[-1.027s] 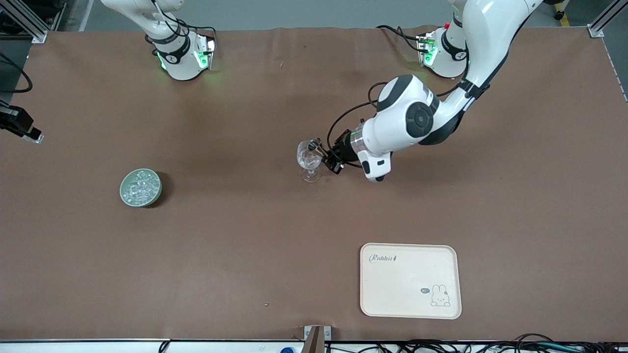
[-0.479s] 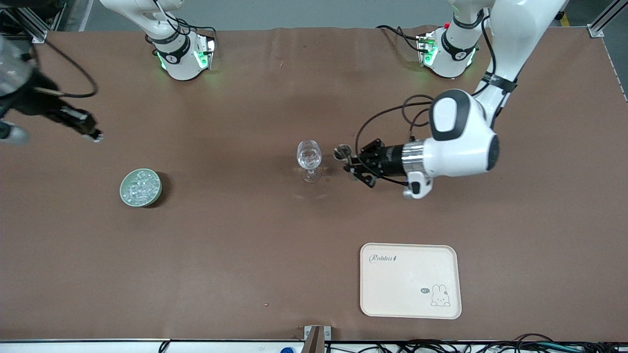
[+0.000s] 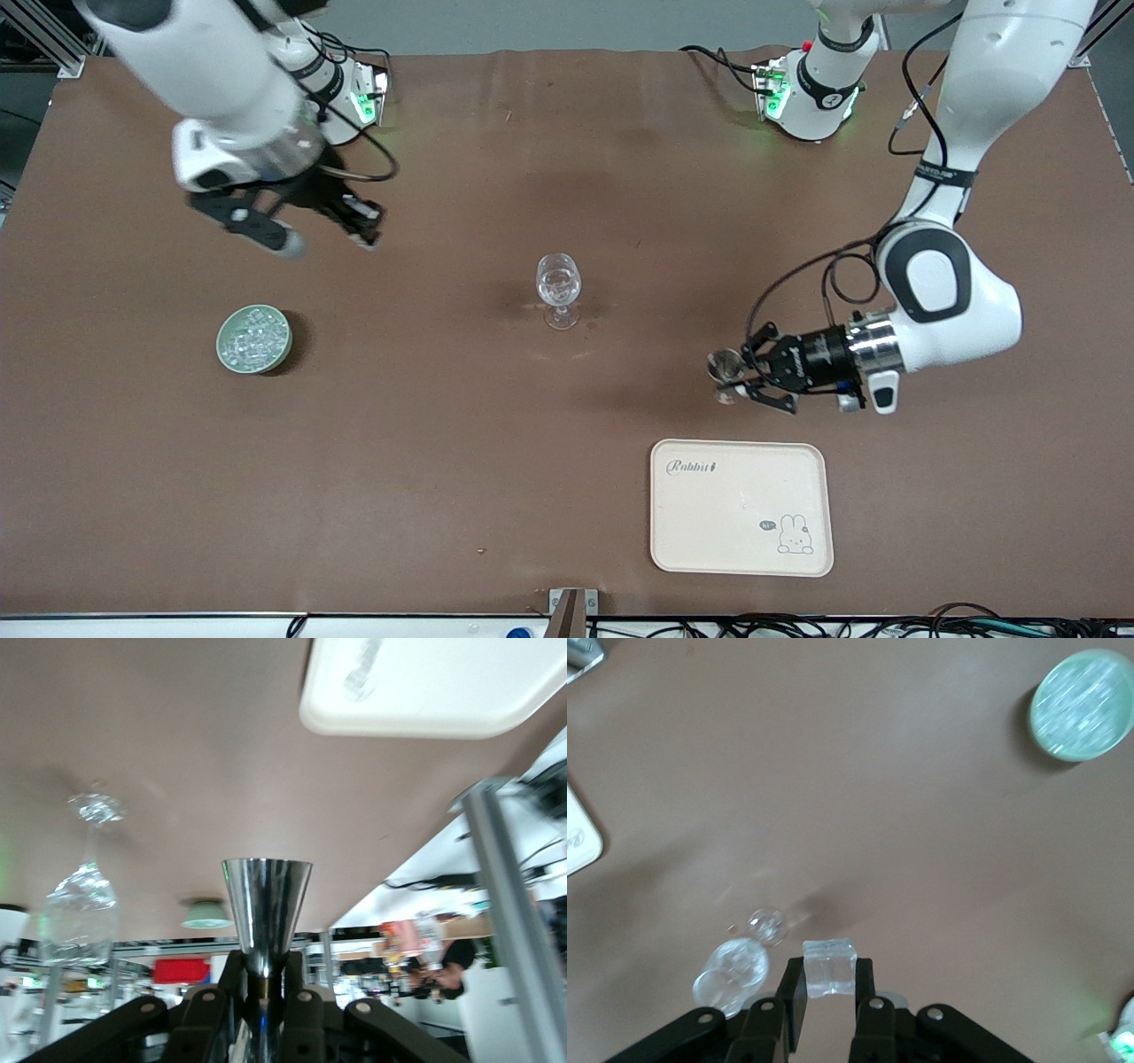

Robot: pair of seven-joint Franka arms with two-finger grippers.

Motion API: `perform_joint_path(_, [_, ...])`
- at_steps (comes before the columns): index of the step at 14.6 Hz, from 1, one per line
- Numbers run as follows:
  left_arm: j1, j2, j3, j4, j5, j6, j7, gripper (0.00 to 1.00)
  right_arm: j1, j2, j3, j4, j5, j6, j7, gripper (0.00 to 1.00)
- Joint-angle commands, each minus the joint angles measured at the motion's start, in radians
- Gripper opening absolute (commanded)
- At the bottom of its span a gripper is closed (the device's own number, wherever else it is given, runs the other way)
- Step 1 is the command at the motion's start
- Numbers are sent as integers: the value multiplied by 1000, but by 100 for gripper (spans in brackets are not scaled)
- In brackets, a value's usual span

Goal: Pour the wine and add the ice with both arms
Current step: 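Move the jigger toward the white tray while the right gripper carries ice over, then set the jigger on the tray while the right gripper drops ice into the glass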

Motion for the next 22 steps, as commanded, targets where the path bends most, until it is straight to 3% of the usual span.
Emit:
perform_joint_path(1, [-6, 132, 98, 130, -84, -89, 3, 1, 82, 78, 23, 19, -31, 60, 140, 1])
perform_joint_path(5, [4, 274, 214, 221, -259, -174, 7, 1, 195, 171, 23, 21, -83, 132, 295, 1])
perform_joint_path(9, [4, 427, 234, 354, -351, -172, 47, 2, 265, 265, 23, 39, -154, 226, 404, 2])
perform_joint_path(12, [7, 470, 234, 373, -425, -172, 93, 2, 308, 349, 23, 105, -213, 229, 472, 2])
perform_joint_path(15, [-7, 492, 231, 373, -483, -169, 152, 3, 328, 374, 23, 107, -237, 231, 484, 2])
perform_joint_path(21, [-24, 524, 226, 370, -480, -163, 271, 6, 351, 400, 23, 101, -249, 237, 489, 7])
perform_joint_path(22, [-26, 526, 225, 370, -480, -162, 283, 10, 357, 400, 23, 101, -249, 238, 489, 7])
